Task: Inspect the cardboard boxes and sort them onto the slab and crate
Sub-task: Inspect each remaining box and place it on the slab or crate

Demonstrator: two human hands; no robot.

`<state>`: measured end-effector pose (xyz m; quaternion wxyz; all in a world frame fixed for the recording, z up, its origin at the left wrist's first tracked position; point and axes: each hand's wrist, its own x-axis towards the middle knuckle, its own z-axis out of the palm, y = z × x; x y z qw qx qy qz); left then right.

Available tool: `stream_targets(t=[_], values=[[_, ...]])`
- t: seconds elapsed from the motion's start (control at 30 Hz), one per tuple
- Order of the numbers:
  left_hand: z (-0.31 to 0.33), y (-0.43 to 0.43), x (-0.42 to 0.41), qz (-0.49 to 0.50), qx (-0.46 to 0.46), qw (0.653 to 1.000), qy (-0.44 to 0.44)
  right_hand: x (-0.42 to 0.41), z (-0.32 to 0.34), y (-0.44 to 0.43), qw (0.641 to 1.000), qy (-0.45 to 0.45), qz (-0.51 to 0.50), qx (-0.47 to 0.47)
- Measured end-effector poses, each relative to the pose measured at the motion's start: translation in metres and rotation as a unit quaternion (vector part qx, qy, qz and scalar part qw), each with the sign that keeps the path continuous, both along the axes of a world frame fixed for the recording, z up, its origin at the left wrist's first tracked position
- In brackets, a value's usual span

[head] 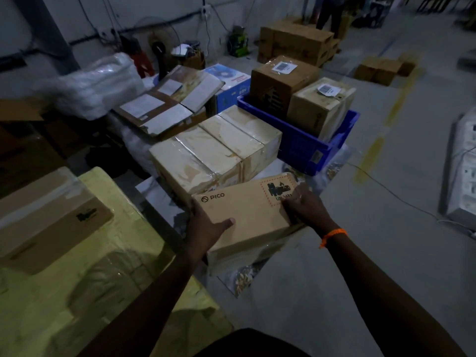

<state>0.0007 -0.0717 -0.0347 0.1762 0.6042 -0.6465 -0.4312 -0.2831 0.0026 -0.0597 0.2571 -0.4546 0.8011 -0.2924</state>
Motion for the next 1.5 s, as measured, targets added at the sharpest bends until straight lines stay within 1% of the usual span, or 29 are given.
stream_targets(t=[0.07,0.17,0.27,0.3,0.43,0.5,0.57,0.67,0.73,0.8,0.87,1.0,1.1,1.2,1.27,1.3,1.37,1.5], values=[[-0.003,-0.005,0.004,0.032,0.022,0.997,0.068,0.019,0.026,0.008,0.998,-0.049,-0.039,-0.01],[-0.007,-0.003,0.01,0.041,0.04,0.989,0.139,0.023,0.03,0.019,0.99,-0.096,-0.102,-0.024],[-0.011,-0.001,0.01,0.045,0.031,0.977,0.206,0.021,0.027,0.034,0.961,-0.177,-0.203,-0.066],[-0.012,0.001,0.01,0.057,0.027,0.973,0.222,0.022,0.025,0.041,0.952,-0.191,-0.226,-0.08],[-0.021,0.019,0.016,0.145,0.013,0.946,0.29,0.035,0.002,0.072,0.92,-0.189,-0.311,-0.145],[-0.029,0.031,0.022,0.168,-0.001,0.944,0.284,0.044,-0.011,0.089,0.908,-0.171,-0.342,-0.171],[-0.037,0.037,0.029,0.164,0.005,0.951,0.262,0.05,-0.024,0.104,0.908,-0.17,-0.344,-0.169],[-0.054,0.04,0.039,0.161,0.039,0.961,0.223,0.052,-0.042,0.124,0.914,-0.225,-0.304,-0.147],[-0.07,0.04,0.044,0.152,0.048,0.97,0.184,0.053,-0.053,0.135,0.919,-0.259,-0.278,-0.104],[-0.087,0.041,0.048,0.158,0.076,0.971,0.161,0.057,-0.064,0.142,0.928,-0.253,-0.27,-0.055],[-0.101,0.04,0.052,0.171,0.092,0.97,0.145,0.059,-0.073,0.141,0.933,-0.24,-0.267,-0.034],[-0.106,0.035,0.055,0.165,0.092,0.975,0.118,0.054,-0.08,0.128,0.932,-0.226,-0.283,-0.027],[-0.097,0.028,0.054,0.133,0.073,0.983,0.1,0.044,-0.084,0.116,0.937,-0.225,-0.268,-0.023],[-0.082,0.02,0.047,0.078,0.045,0.99,0.108,0.034,-0.085,0.103,0.942,-0.23,-0.245,-0.02],[-0.071,0.012,0.041,0.061,0.061,0.987,0.134,0.032,-0.079,0.091,0.937,-0.259,-0.233,-0.03],[-0.068,0.008,0.039,0.058,0.082,0.984,0.149,0.032,-0.074,0.086,0.933,-0.274,-0.231,-0.031],[-0.062,0.0,0.033,0.052,0.118,0.978,0.166,0.032,-0.065,0.077,0.932,-0.276,-0.231,-0.034],[-0.054,-0.013,0.027,0.082,0.121,0.967,0.21,0.028,-0.046,0.075,0.932,-0.261,-0.238,-0.081]])
